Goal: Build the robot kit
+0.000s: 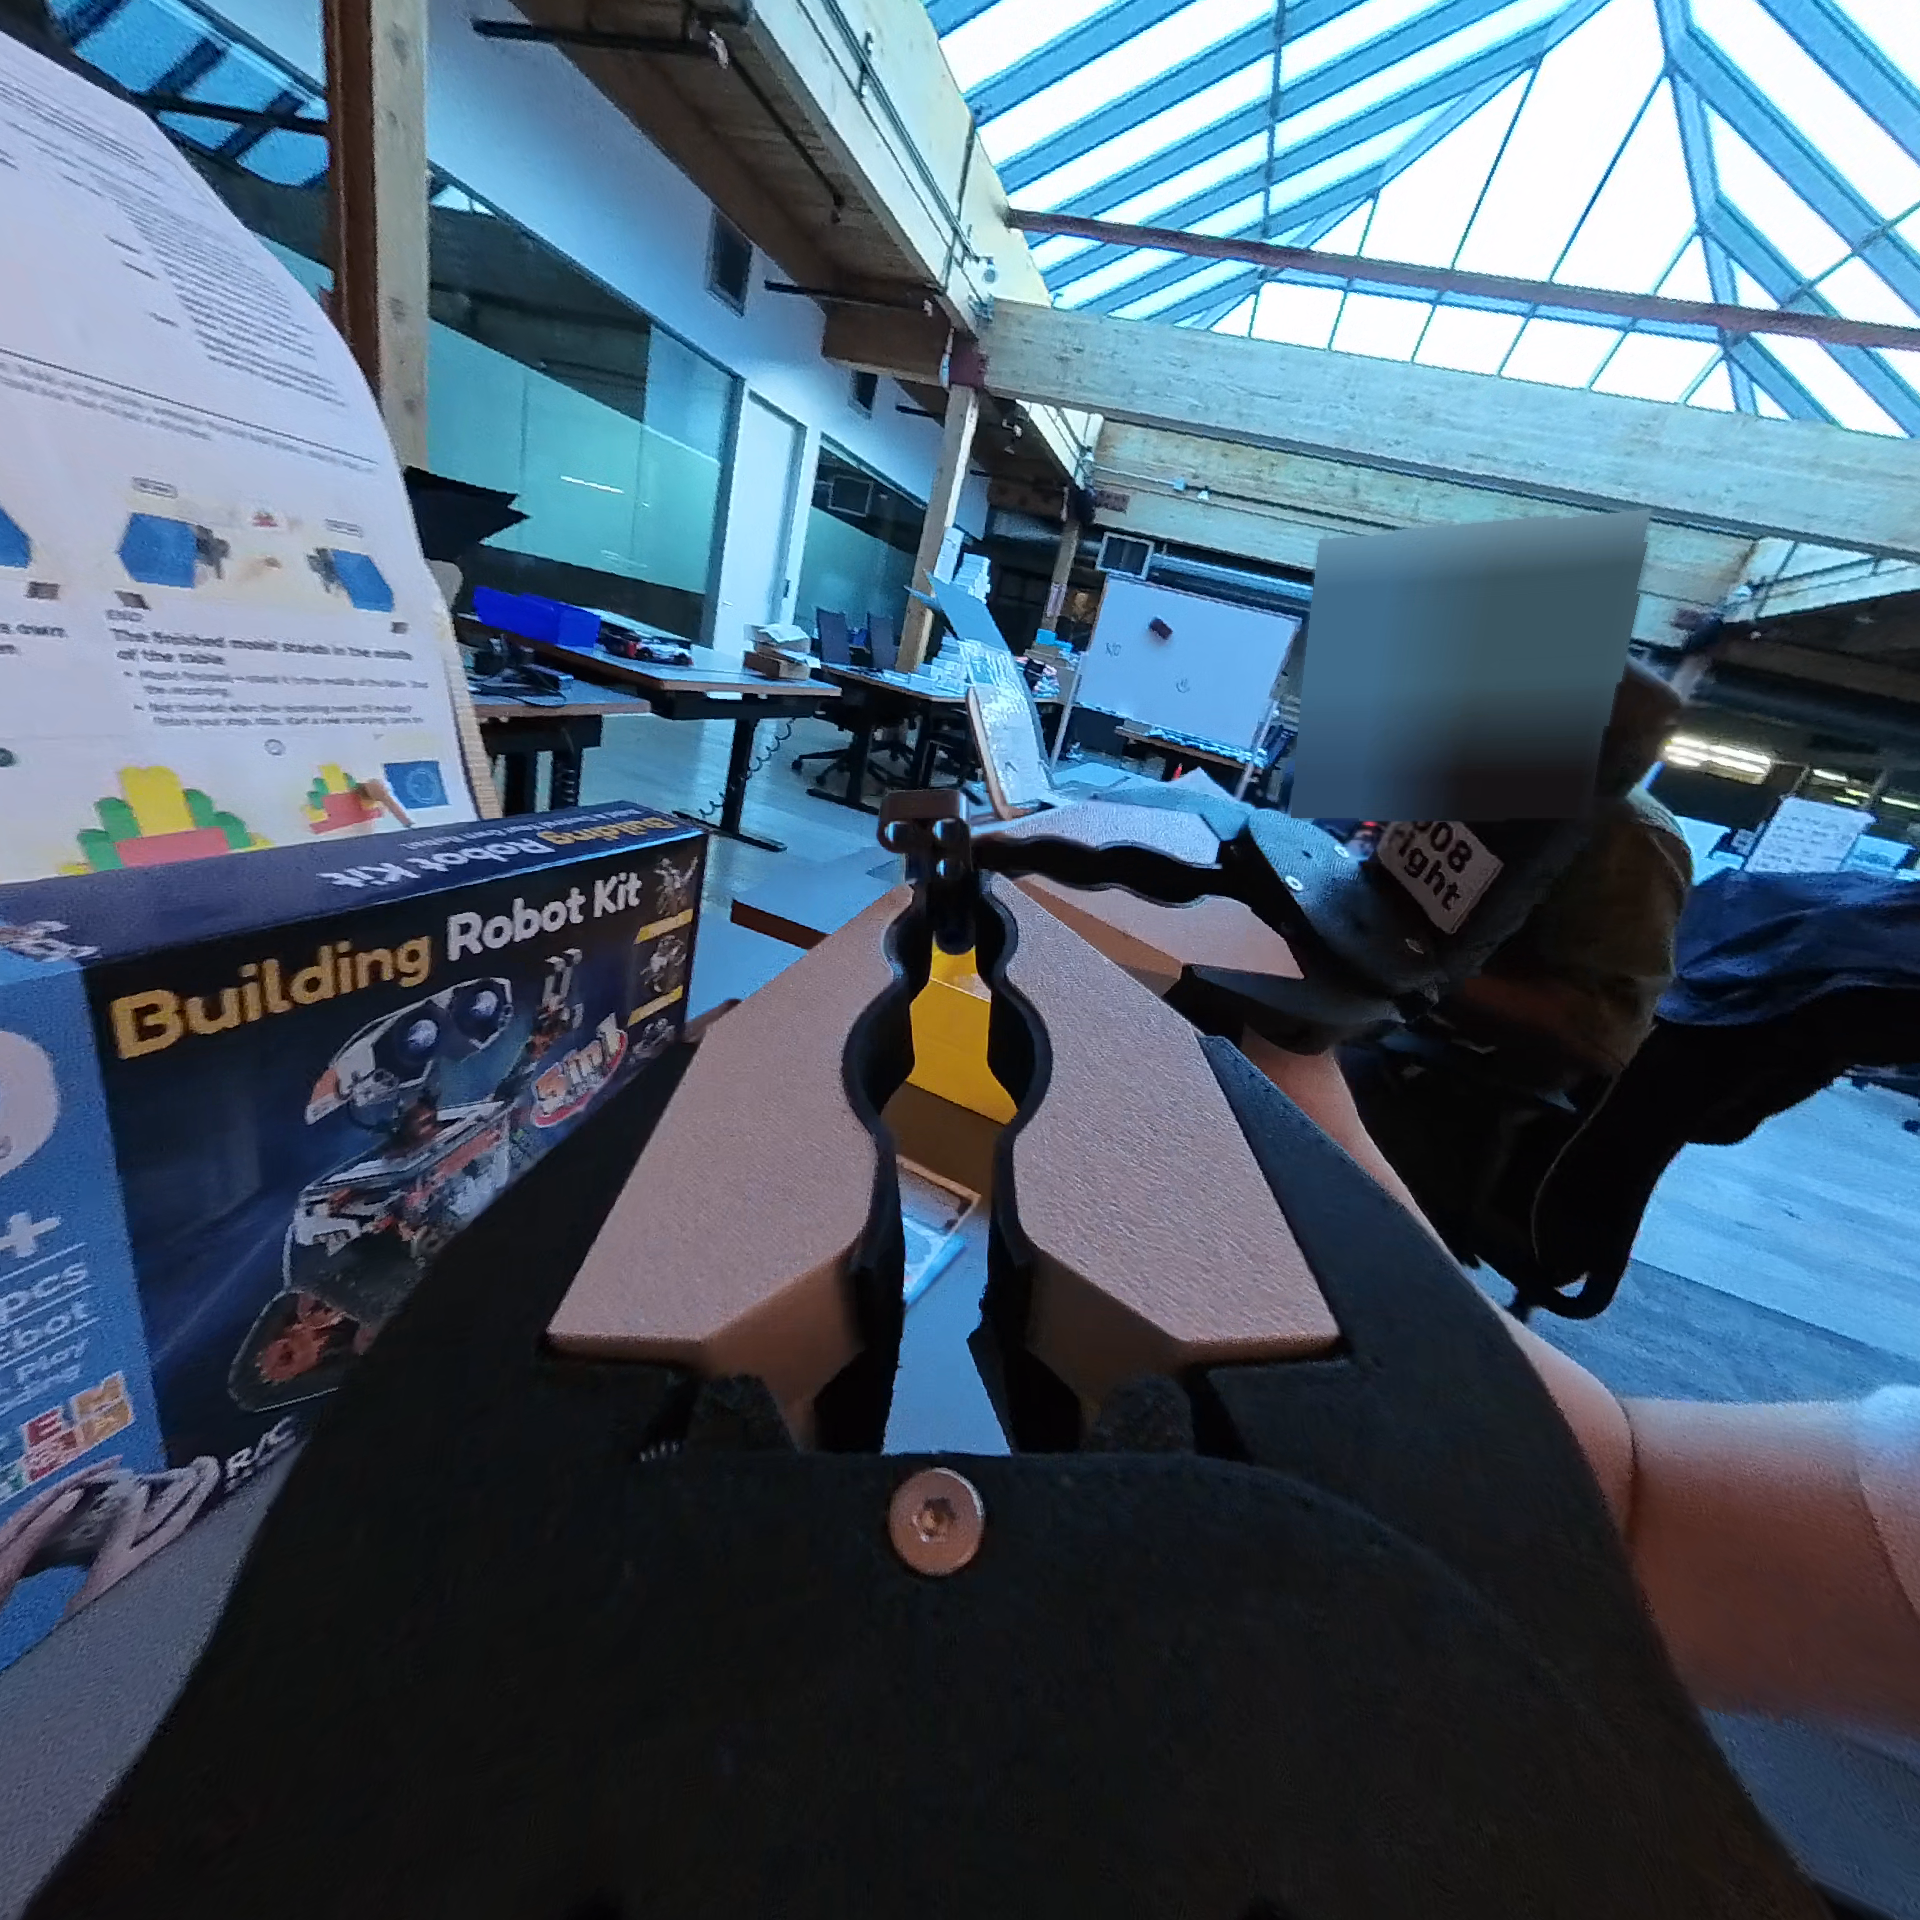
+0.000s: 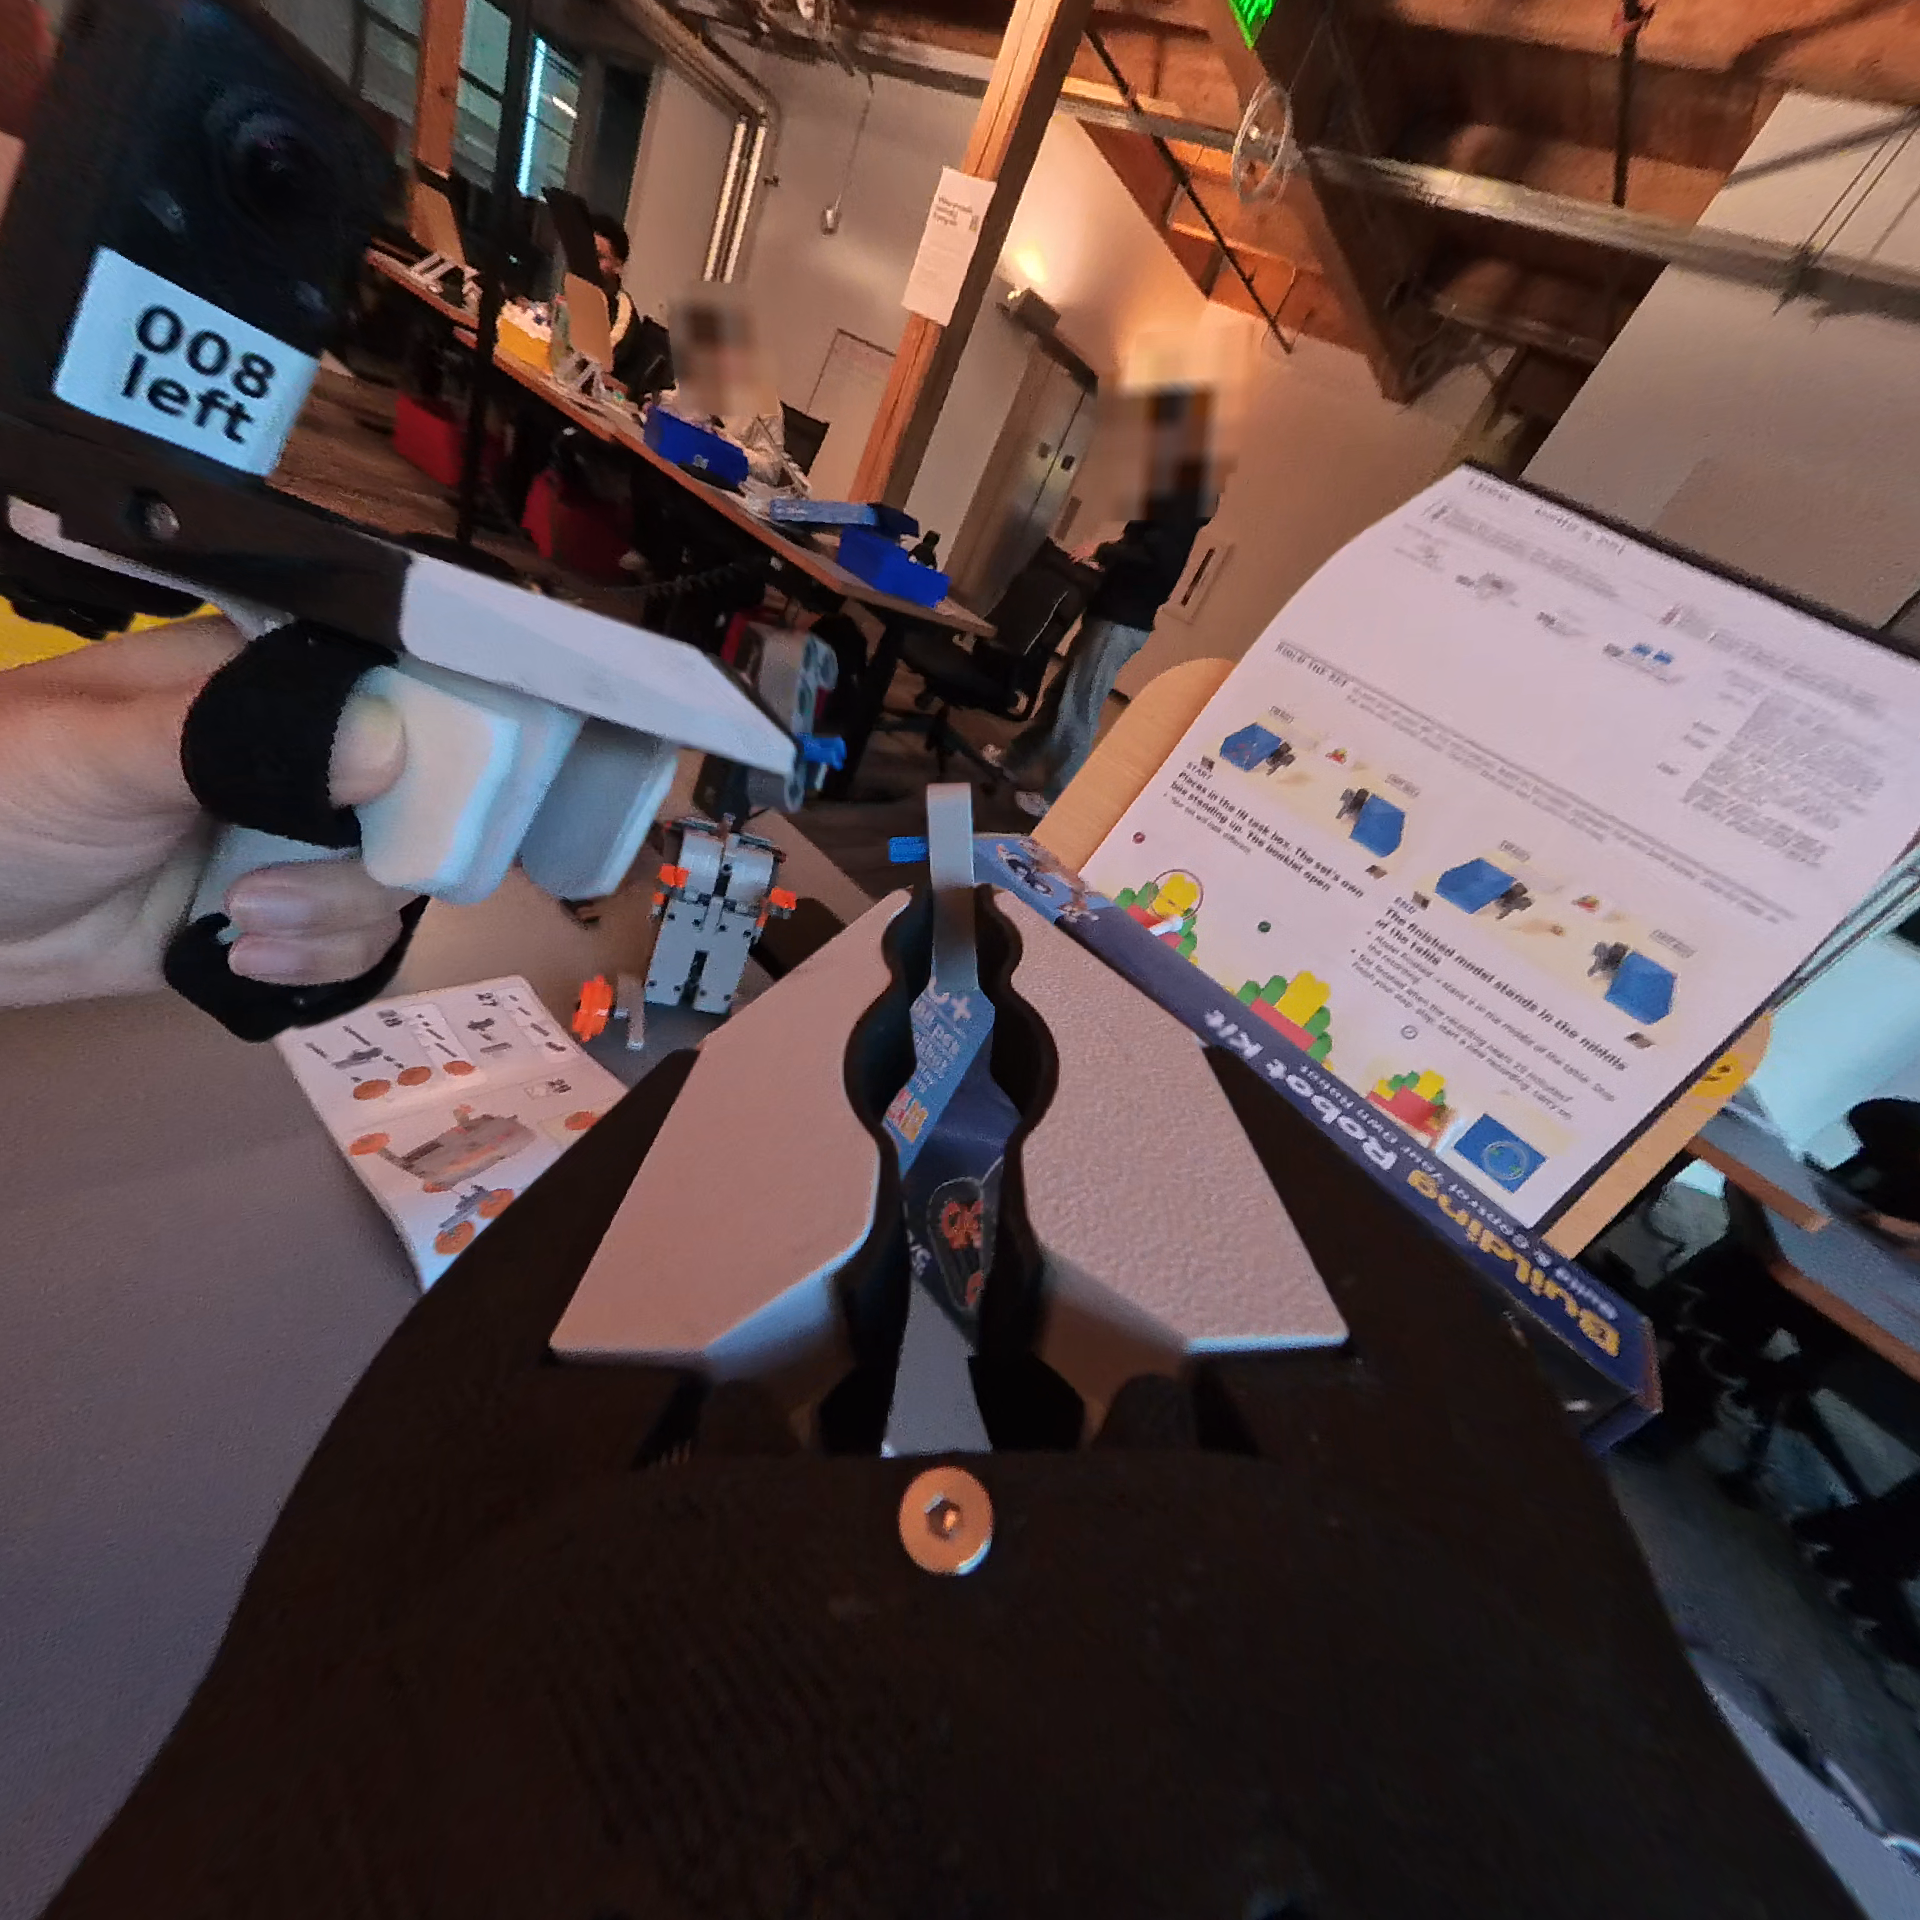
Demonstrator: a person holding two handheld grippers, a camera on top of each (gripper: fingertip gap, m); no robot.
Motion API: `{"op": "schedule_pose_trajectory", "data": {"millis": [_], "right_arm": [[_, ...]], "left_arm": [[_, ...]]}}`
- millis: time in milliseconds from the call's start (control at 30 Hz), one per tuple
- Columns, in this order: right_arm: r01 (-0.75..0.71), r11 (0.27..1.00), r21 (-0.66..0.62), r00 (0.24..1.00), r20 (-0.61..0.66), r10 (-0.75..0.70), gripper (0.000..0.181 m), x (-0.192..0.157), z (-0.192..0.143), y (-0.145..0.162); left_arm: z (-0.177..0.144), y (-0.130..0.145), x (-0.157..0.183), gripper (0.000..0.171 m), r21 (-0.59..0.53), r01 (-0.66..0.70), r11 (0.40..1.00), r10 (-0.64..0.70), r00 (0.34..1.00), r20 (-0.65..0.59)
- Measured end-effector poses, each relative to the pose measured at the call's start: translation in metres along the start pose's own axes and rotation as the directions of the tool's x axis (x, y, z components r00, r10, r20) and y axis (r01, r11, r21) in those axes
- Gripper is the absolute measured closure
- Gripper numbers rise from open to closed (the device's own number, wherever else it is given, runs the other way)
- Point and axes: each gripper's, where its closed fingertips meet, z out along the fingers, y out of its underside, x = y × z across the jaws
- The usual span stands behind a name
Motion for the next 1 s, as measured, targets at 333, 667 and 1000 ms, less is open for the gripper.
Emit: {"op": "schedule_pose_trajectory", "data": {"millis": [333, 667, 1000], "right_arm": [[0.137, 0.99, -0.04, 0.99, -0.039, -0.139, 0.176, 0.0, -0.008, -0.002], [0.164, 0.982, -0.094, 0.984, -0.053, -0.17, 0.175, -0.005, -0.001, 0.004], [0.188, 0.974, -0.124, 0.981, -0.018, -0.191, 0.176, -0.013, 0.003, 0.011]], "left_arm": [[0.007, 0.013, -0.006, 0.167, -0.023, 0.017, 1.0, -0.017, 1.0, 0.01], [0.007, 0.015, -0.01, 0.167, -0.042, -0.014, 0.999, 0.016, 0.999, 0.037], [0.007, 0.018, -0.011, 0.167, -0.055, -0.015, 0.998, 0.018, 0.999, 0.041]]}}
